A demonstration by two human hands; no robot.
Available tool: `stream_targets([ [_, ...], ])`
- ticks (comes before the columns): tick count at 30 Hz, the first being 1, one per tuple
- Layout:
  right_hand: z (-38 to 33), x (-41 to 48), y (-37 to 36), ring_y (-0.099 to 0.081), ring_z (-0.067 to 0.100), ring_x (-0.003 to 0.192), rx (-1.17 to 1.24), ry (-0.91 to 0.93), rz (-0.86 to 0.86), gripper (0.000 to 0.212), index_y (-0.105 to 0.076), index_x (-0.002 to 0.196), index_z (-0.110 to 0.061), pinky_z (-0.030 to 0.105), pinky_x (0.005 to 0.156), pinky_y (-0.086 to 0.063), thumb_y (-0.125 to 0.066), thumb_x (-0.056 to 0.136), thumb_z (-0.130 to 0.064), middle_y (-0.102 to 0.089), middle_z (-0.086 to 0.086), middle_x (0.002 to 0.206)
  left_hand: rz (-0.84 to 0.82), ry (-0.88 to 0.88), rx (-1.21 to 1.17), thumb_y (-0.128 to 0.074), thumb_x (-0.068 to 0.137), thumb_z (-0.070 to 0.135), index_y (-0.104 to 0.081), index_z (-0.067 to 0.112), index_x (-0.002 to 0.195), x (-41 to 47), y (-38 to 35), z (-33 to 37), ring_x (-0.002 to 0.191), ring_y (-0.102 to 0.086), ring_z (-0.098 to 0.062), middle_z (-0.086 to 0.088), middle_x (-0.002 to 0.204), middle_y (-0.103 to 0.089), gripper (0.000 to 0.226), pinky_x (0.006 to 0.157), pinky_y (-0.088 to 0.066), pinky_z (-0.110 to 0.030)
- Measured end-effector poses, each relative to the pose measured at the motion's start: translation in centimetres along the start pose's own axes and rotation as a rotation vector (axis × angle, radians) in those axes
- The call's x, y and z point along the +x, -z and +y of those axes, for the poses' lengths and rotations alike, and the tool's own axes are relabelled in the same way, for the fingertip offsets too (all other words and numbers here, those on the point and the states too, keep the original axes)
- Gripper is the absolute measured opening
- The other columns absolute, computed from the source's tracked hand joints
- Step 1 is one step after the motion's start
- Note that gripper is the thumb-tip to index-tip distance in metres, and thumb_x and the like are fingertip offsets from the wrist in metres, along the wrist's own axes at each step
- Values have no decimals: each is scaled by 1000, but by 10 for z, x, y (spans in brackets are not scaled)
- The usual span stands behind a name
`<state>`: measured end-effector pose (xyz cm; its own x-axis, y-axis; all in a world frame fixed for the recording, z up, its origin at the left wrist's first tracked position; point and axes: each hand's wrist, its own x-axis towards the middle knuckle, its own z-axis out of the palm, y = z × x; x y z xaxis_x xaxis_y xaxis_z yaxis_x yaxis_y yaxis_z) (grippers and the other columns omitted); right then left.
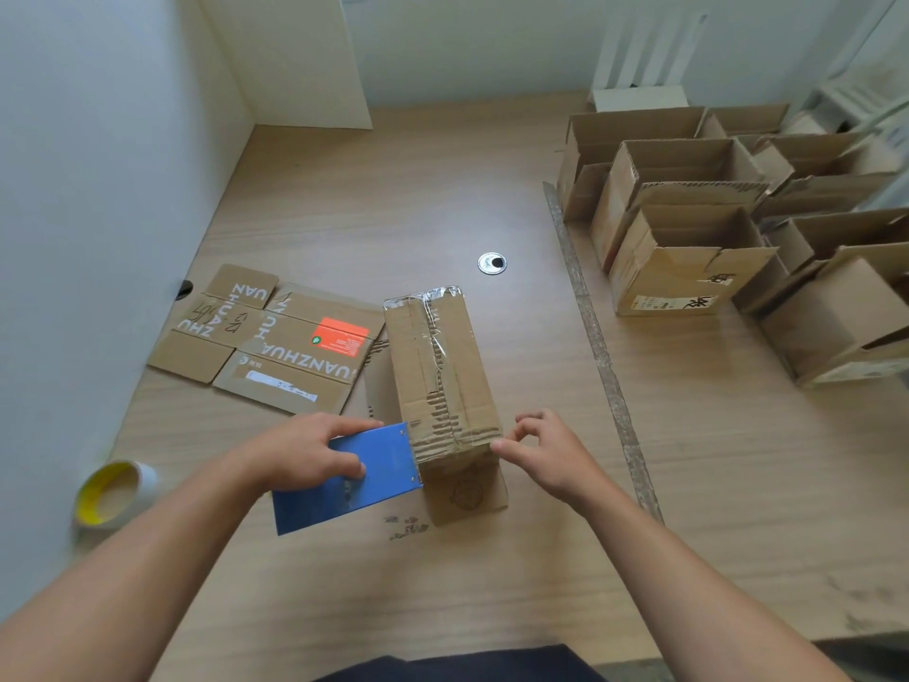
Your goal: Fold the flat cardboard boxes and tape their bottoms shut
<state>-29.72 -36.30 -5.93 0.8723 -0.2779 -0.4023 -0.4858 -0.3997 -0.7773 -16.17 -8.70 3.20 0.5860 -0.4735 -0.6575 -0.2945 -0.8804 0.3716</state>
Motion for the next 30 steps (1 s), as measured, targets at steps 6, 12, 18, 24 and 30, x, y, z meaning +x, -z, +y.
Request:
stream_targets([
  [6,2,4,-5,-50,16,126,44,10,4,22,-61,70,-21,22,97,-30,-78,84,-23,-55,0,130,-2,-17,6,-65,89,34,-45,61,129,2,0,-1,97,-57,-6,14,113,-62,52,84,-47,-29],
  [12,-12,9,0,-57,14,114,-274,127,35,33,-65,120,-23,27,99,-41,-74,88,-27,-63,-4,121,6,-26,-11,-64,88,35,-45,60,131,4,-2,-3,97,-57,-6,13,115,-61,53,79,-45,-27],
  [18,-3,0,-27,-54,-1,125,192,123,68,45,-62,135,-24,32,111,-42,-65,90,-30,-64,-13,131,-14,-3,-45,-63,82,43,-45,58,134,4,-2,-6,99,-57,-9,13,116,-61,57,86,-47,-31],
  [24,1,1,-30,-65,0,98,-40,284,267,37,-63,133,-30,19,83,-49,-66,95,-27,-73,-10,113,-37,-4,-84,-59,71,49,-45,60,132,1,-4,-5,100,-58,-10,13,116,-62,64,92,-48,-34],
  [30,4,17,-28,-24,19,150,-567,602,165,61,-21,157,-29,44,108,-36,-33,100,-49,-23,-9,163,-24,-9,-96,-59,73,47,-44,59,135,0,-6,-8,102,-59,-10,13,118,-62,65,93,-48,-33],
])
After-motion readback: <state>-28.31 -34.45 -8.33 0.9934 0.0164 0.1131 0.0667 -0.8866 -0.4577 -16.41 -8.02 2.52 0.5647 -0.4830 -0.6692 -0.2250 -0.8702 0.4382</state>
